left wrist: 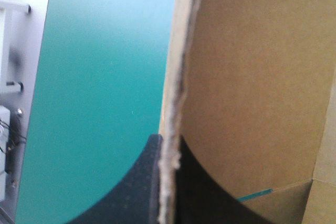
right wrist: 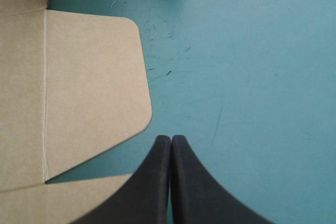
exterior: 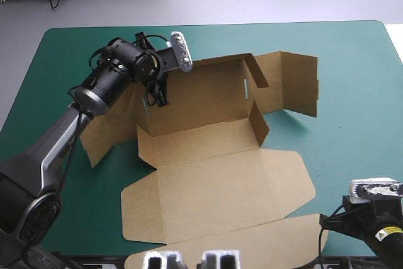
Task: Fold the box
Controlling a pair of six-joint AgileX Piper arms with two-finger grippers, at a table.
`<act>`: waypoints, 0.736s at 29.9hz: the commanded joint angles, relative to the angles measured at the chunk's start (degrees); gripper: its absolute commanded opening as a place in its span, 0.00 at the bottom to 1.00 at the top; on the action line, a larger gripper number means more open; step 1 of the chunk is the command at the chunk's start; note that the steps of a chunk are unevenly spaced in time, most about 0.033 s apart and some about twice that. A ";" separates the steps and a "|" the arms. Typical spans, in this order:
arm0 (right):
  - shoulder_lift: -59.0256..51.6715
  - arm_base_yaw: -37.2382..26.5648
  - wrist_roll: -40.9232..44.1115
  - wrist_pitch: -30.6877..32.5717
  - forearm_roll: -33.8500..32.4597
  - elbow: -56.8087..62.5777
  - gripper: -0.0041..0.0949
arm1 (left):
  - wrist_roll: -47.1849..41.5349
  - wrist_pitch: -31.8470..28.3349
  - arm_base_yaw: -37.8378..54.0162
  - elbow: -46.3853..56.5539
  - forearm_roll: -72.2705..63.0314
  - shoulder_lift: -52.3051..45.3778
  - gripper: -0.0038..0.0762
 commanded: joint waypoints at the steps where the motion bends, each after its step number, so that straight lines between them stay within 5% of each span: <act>1: 0.64 -0.02 -0.52 -3.19 -0.32 -2.66 0.03 | -0.99 -4.97 -5.73 -2.00 2.20 -3.93 0.04; 9: 0.64 -0.02 -0.37 -3.58 -4.39 -12.01 0.03 | -1.93 -10.13 -15.01 0.10 7.80 -6.20 0.04; 22: 16.11 -0.02 2.52 -4.61 -0.80 -29.44 0.03 | -24.54 -31.00 -15.50 24.10 27.73 -14.71 0.04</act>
